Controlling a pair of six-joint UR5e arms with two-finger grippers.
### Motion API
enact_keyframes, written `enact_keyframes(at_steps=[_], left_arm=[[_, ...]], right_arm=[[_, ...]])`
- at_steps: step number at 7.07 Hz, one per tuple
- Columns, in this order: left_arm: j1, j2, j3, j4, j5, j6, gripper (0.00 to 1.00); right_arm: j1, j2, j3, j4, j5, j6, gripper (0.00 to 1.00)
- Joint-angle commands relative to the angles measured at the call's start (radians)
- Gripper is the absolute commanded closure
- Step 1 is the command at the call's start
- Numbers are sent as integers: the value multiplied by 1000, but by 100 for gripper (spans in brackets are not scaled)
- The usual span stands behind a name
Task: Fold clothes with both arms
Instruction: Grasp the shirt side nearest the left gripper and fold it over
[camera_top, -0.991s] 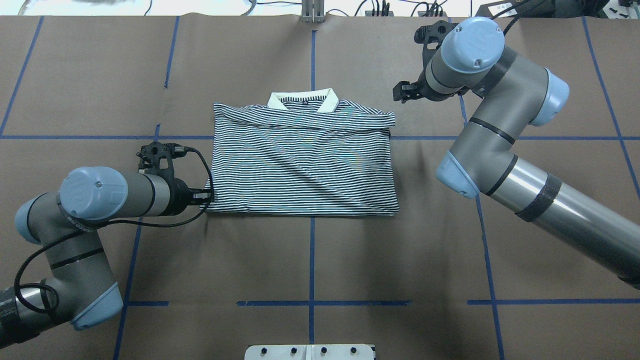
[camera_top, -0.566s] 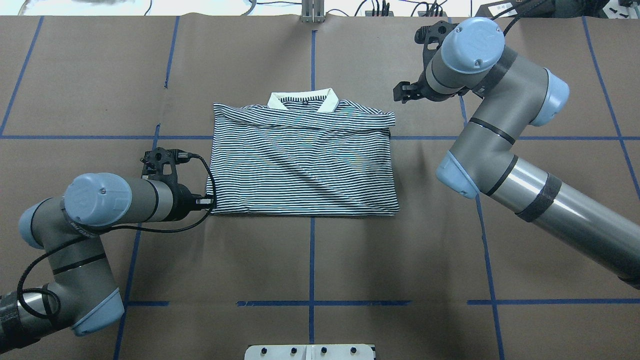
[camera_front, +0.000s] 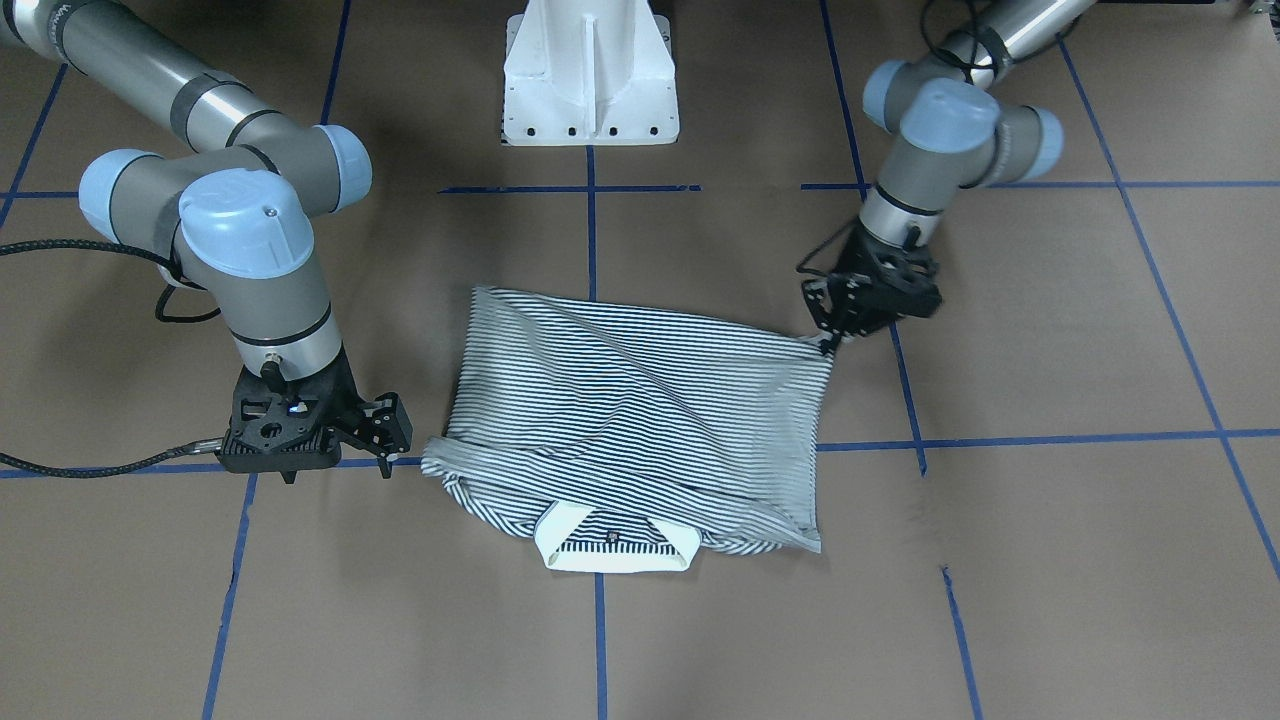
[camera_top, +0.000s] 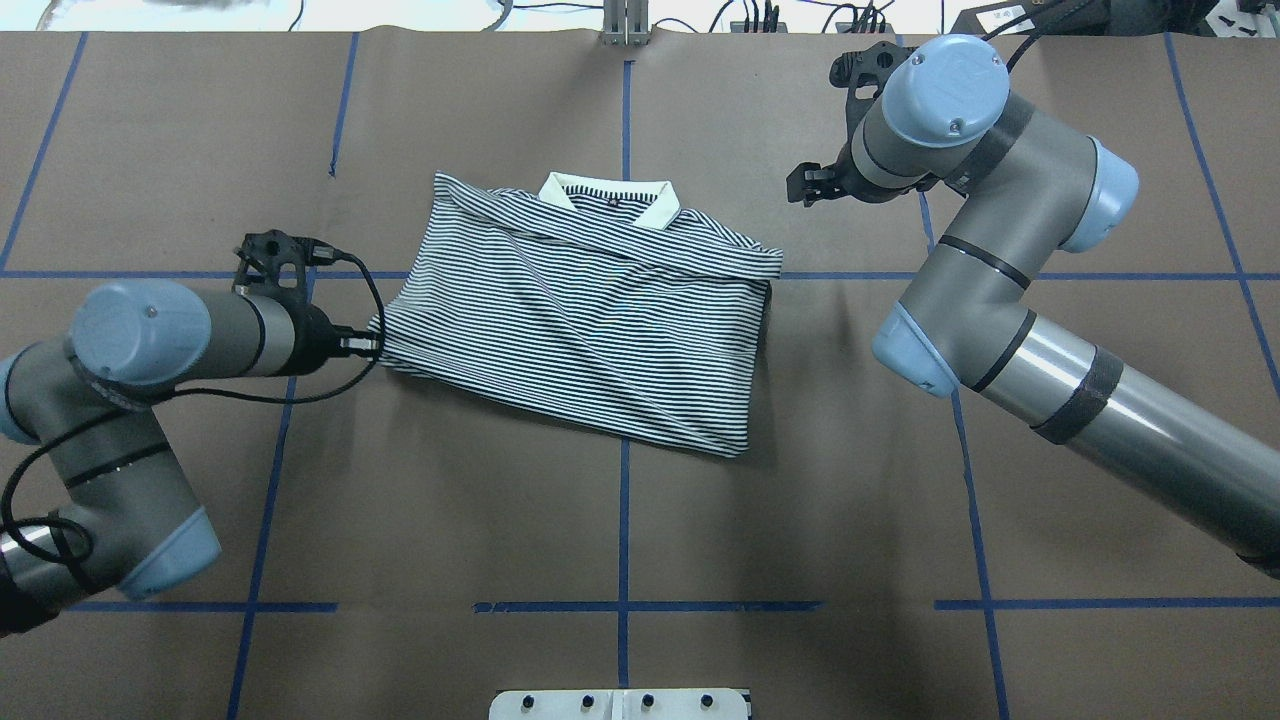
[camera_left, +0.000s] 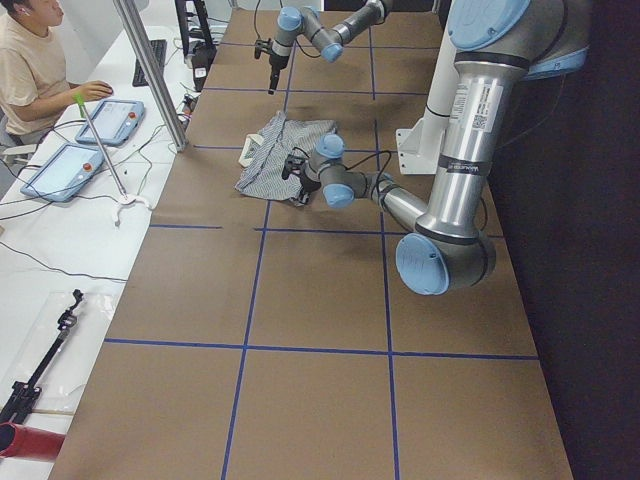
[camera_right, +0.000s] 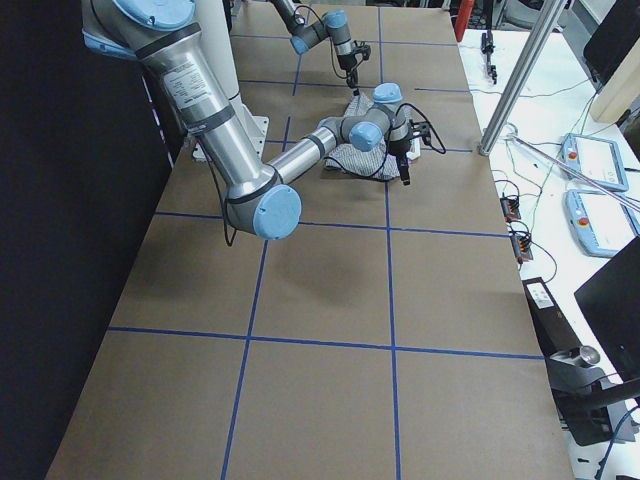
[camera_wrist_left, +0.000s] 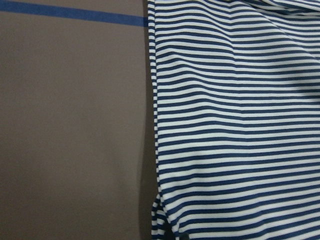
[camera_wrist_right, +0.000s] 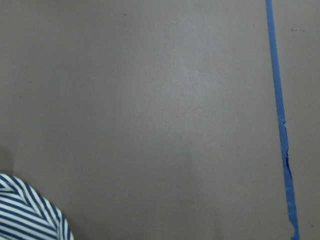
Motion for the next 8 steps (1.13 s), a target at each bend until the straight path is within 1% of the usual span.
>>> enact_keyframes(at_steps=[1,3,4,5,6,7,8], left_arm=[[-178,-125,188,1,-1,160,100],[-267,-382,518,-12,2,183,100],[-295,-511,679,-31,25,188,100],[-306,-520,744,-98,60,220,100],[-312,-475,734,-114,59,255,62],[-312,-432,687,-152,53,328,1],[-312,-403,621,-158,42,347,0]], right_arm=[[0,-4,-1,0,-1,2,0],[0,-4,-1,0,-2,2,0],[5,-4,-1,0,-2,2,0],[6,-4,-1,0,-4,2,0],[5,-1,-1,0,-4,4,0],[-3,7,-6,0,-4,43,0],[-18,53,-22,-2,-4,163,11]])
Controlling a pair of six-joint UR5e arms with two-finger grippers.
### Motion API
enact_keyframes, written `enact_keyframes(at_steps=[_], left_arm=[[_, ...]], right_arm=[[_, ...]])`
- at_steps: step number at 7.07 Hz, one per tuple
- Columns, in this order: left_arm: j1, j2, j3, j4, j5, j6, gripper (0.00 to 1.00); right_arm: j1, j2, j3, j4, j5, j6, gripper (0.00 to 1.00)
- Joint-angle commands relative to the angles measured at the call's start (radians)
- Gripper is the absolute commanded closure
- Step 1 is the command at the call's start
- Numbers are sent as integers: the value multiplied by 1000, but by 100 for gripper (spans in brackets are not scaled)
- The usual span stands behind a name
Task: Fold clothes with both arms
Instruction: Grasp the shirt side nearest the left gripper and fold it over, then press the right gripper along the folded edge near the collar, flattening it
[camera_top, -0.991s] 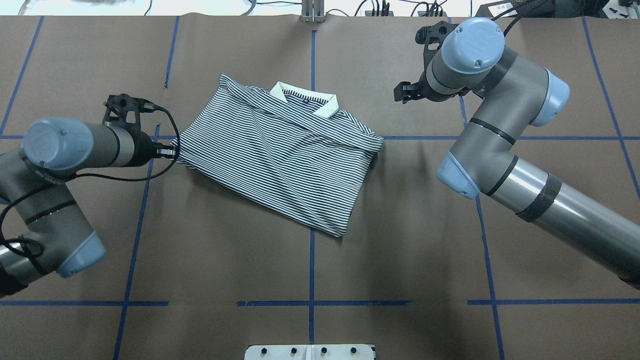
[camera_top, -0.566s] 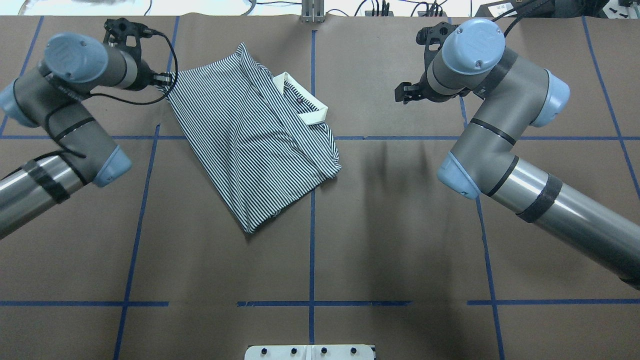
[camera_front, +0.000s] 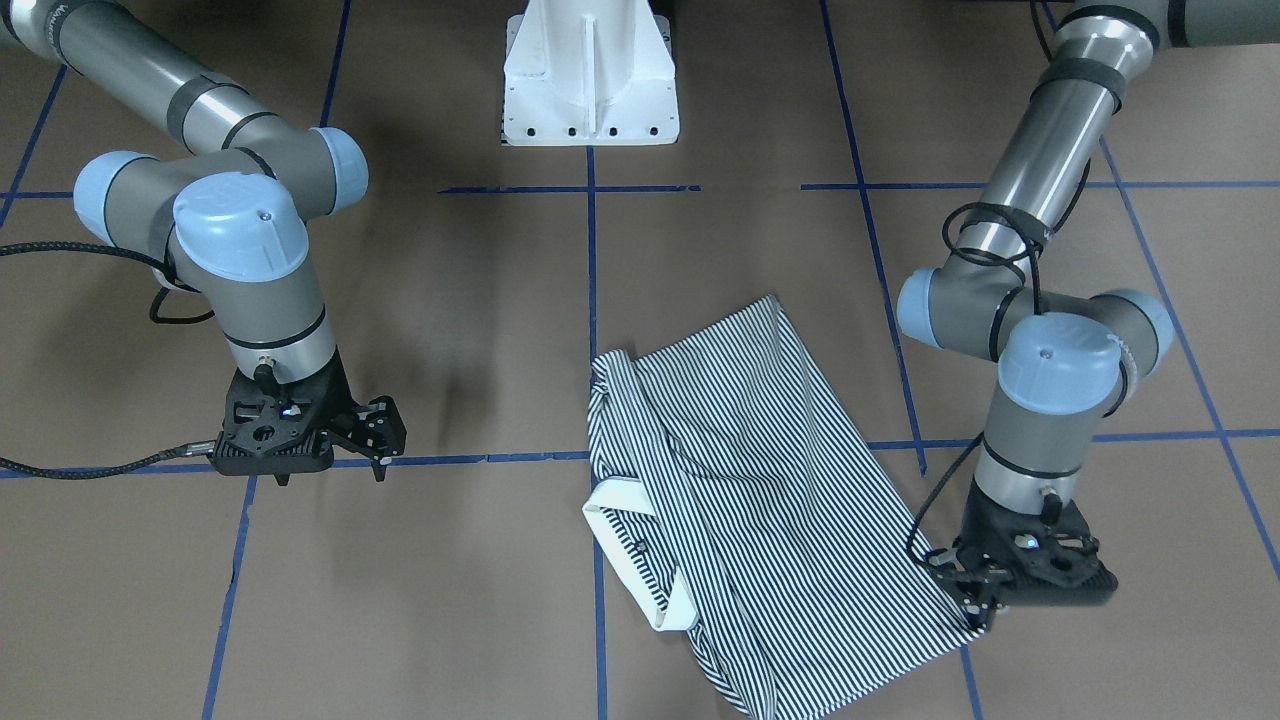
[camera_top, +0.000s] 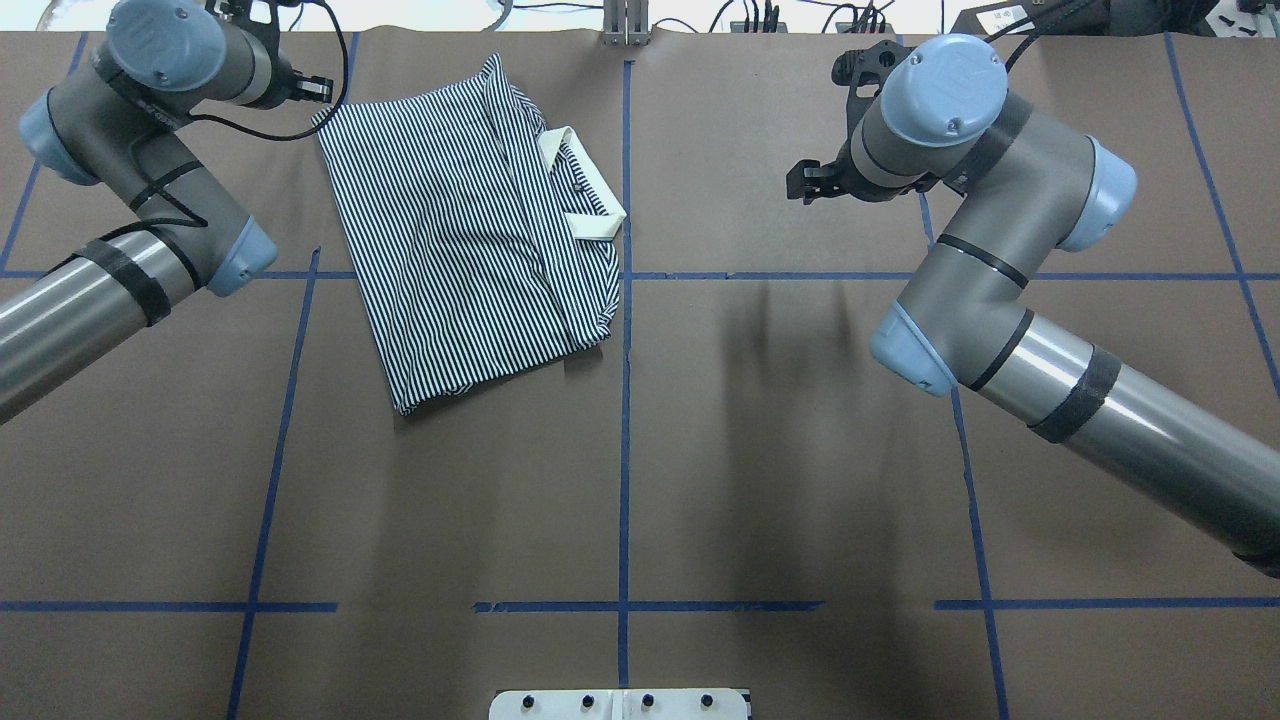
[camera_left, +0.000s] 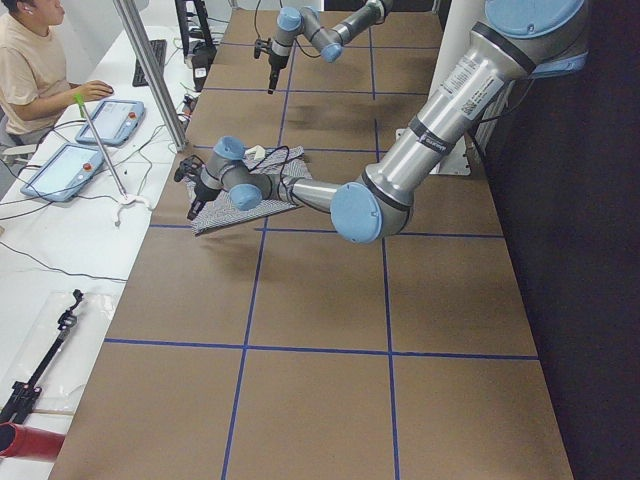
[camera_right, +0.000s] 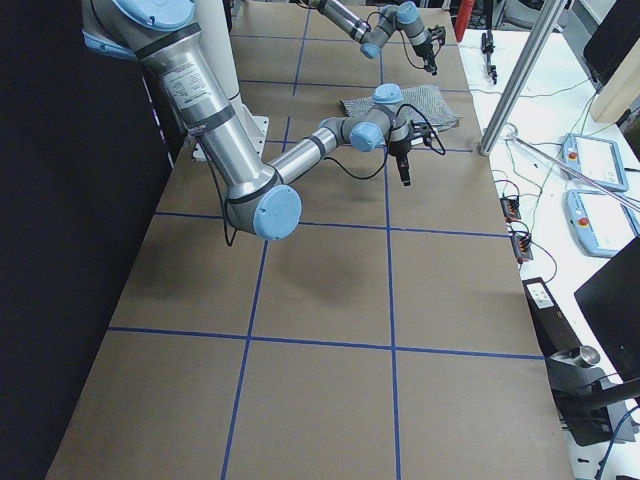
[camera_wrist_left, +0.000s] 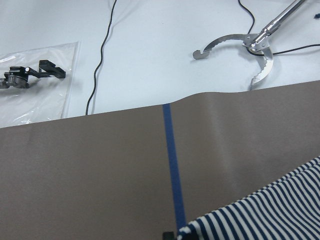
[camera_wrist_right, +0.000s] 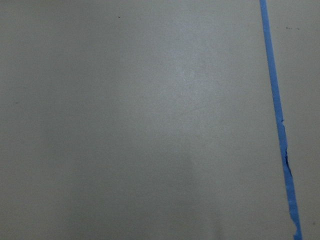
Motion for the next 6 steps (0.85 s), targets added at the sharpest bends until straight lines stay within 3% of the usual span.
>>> enact_keyframes(at_steps=[1,3,4,6], left_arm=[[-1,37,-71,-20,-48,39,0],[-1,40,-71,-22,-61,41,0],[-1,39,-73,-23,-61,39,0],[-1,44,-79,-23,-61,39,0]], right_arm=[[-46,130,-88,3,-8,251,28],[-115,308,-398,265,-109,465,32],[-162,377,-467,295,-199,581,34],[-227,444,-578,342,-293,691,44]])
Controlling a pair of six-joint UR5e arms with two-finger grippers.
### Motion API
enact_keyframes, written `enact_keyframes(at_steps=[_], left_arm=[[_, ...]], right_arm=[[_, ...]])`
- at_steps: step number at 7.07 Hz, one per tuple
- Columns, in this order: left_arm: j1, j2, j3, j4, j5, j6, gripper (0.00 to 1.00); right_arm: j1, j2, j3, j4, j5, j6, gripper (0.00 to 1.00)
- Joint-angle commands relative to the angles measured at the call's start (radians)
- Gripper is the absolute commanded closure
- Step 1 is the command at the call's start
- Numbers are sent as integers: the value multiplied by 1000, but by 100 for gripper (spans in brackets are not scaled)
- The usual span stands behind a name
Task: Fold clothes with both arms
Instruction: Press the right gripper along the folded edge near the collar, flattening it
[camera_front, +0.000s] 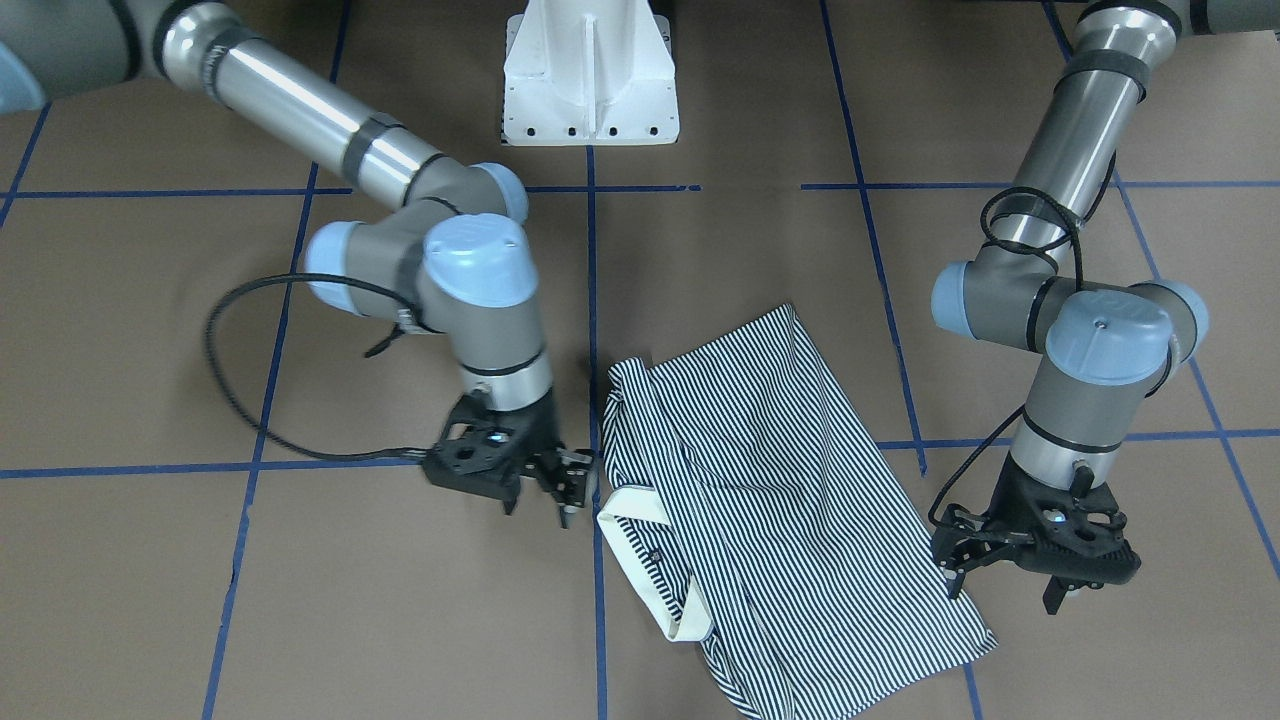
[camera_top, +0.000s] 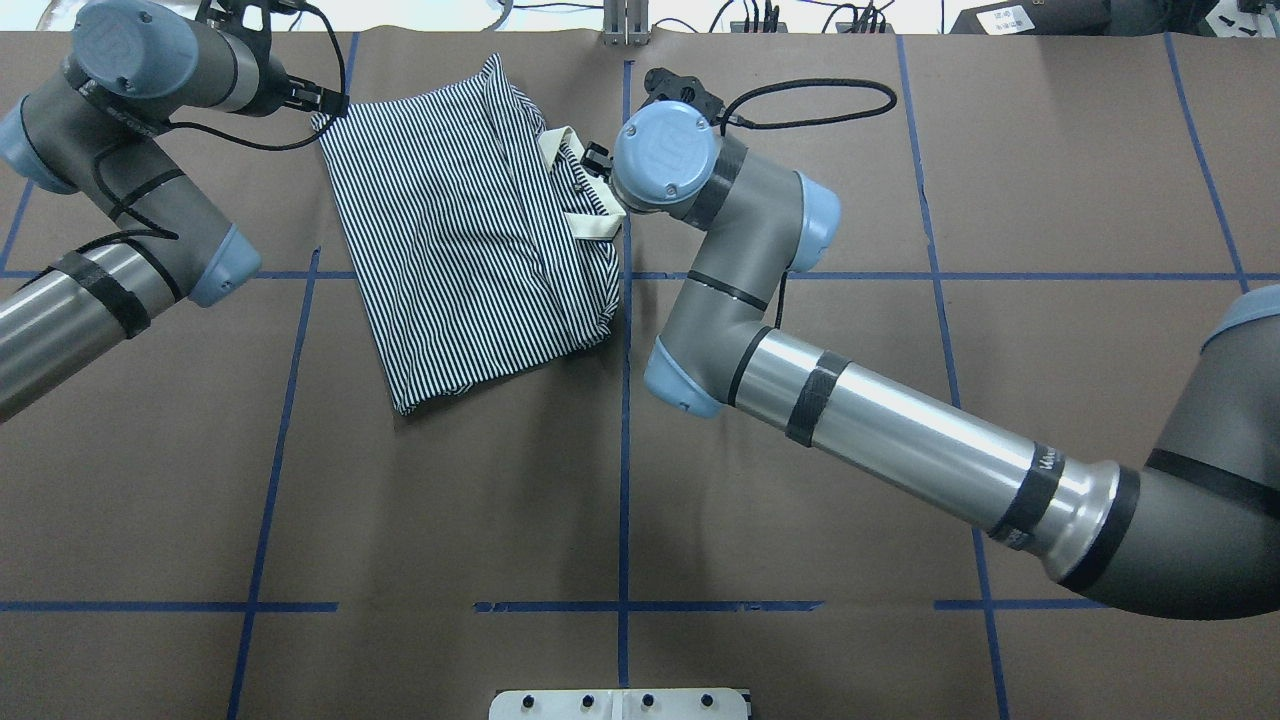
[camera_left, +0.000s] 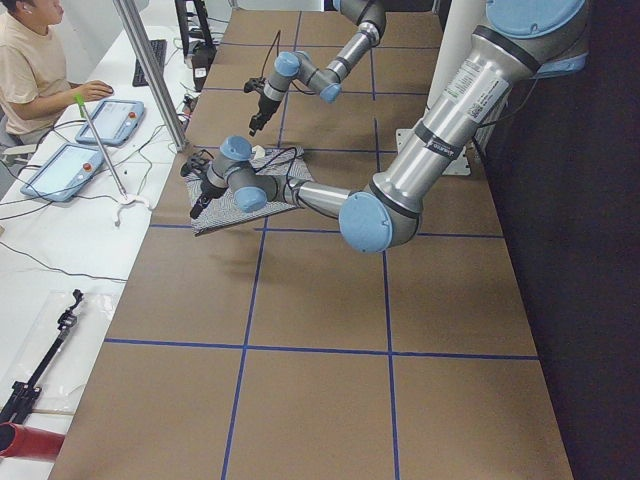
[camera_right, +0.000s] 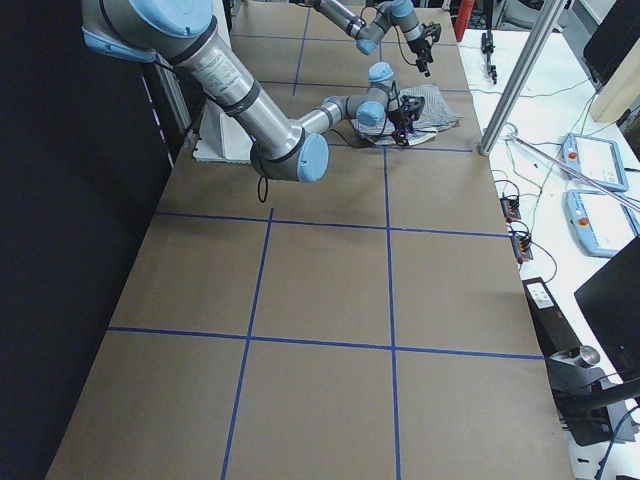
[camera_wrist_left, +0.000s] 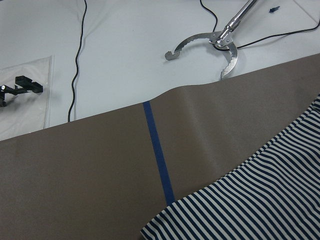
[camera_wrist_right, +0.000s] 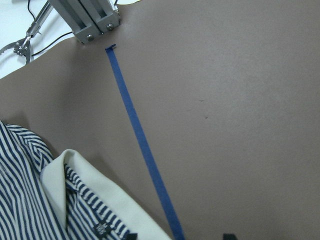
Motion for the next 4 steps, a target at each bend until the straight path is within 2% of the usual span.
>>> enact_keyframes(at_steps=[1,3,4], left_arm=[[1,4,-4,0,0,0,0],[2,6,-10,0,0,0,0],[2,6,-13,0,0,0,0]], right_arm=[[-52,43,-92,60,-70,64,45],[-57,40,-119,60,-94,64,48],[-57,41,-121,60,-103,64,55]])
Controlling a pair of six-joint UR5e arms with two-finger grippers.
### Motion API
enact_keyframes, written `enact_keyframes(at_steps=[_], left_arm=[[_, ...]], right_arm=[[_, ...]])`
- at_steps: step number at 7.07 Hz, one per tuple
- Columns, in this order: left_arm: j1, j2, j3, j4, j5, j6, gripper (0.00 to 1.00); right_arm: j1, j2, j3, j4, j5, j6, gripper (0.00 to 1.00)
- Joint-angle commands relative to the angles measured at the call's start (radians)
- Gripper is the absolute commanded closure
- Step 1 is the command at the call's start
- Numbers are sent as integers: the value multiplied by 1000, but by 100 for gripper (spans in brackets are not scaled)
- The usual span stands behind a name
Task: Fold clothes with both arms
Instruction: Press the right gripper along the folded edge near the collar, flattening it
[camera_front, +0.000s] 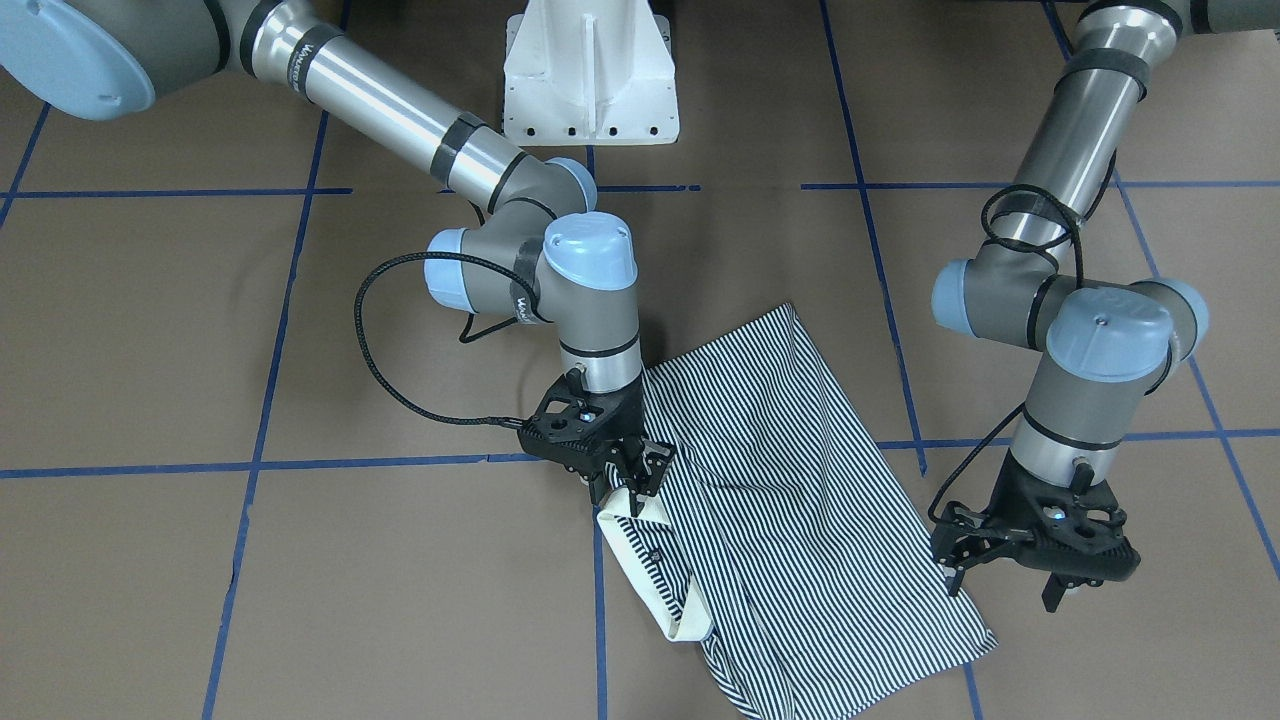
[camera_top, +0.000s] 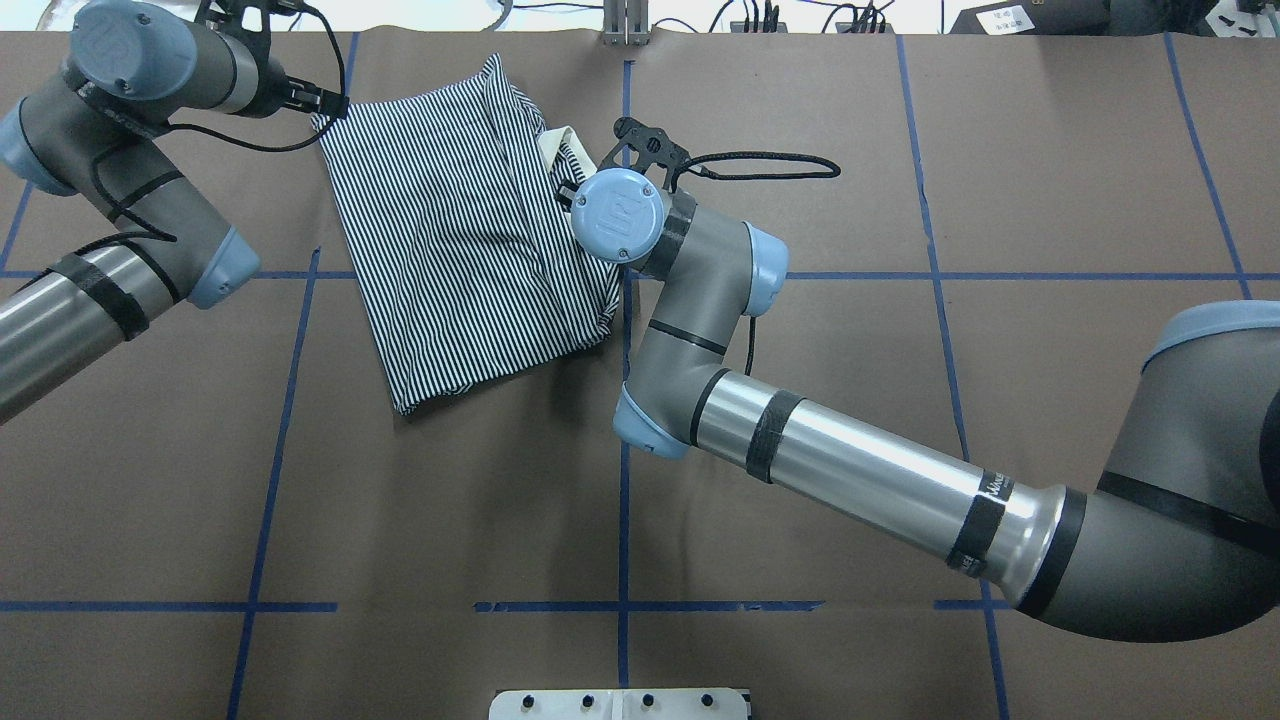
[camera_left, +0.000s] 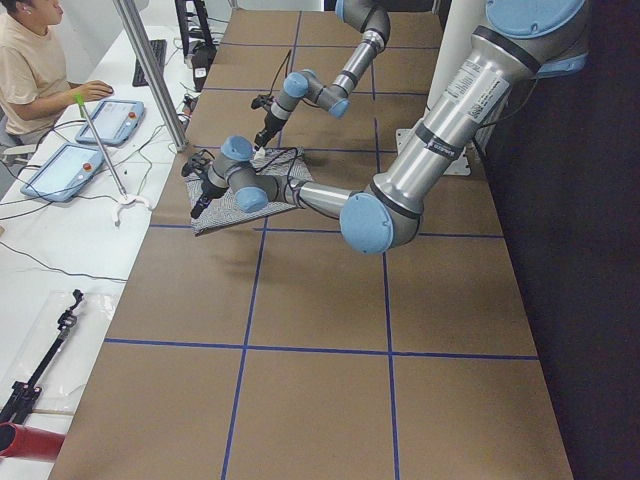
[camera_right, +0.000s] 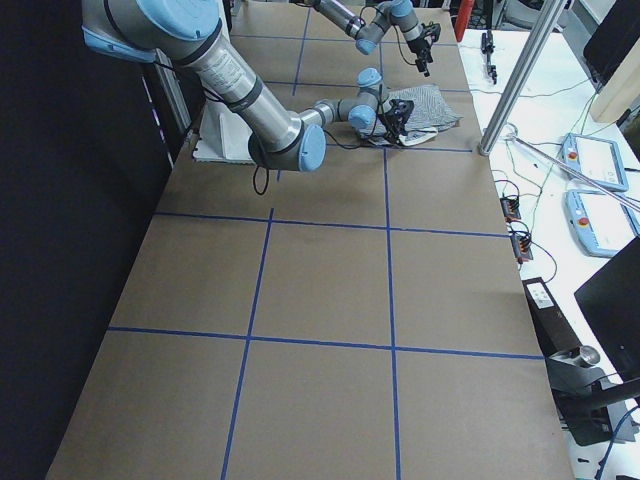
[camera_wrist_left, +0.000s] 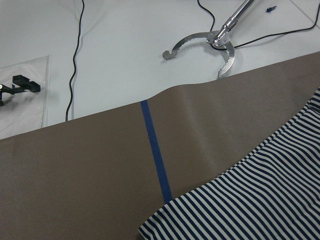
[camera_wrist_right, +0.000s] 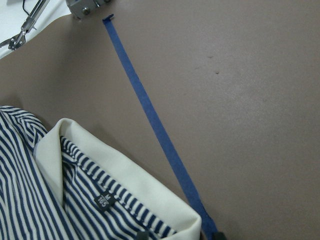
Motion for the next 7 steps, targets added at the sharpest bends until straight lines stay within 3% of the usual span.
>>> enact_keyframes(at_steps=[1,3,4,5,7], left_arm=[[0,1,-4,0,0,0,0],[0,1,-5,0,0,0,0],[3,-1,-10,0,0,-5,0],[5,10,-15,-1,0,-11,0],[9,28,-53,0,0,-12,0]], right_arm=[[0,0,-9,1,-12,-1,100],[3,-2,5,-2,-5,-8,100],[3,-54,75,-3,-5,-7,100],[2,-154,223,-11,-3,-8,100],[-30,-345,429,-8,-17,-4,100]])
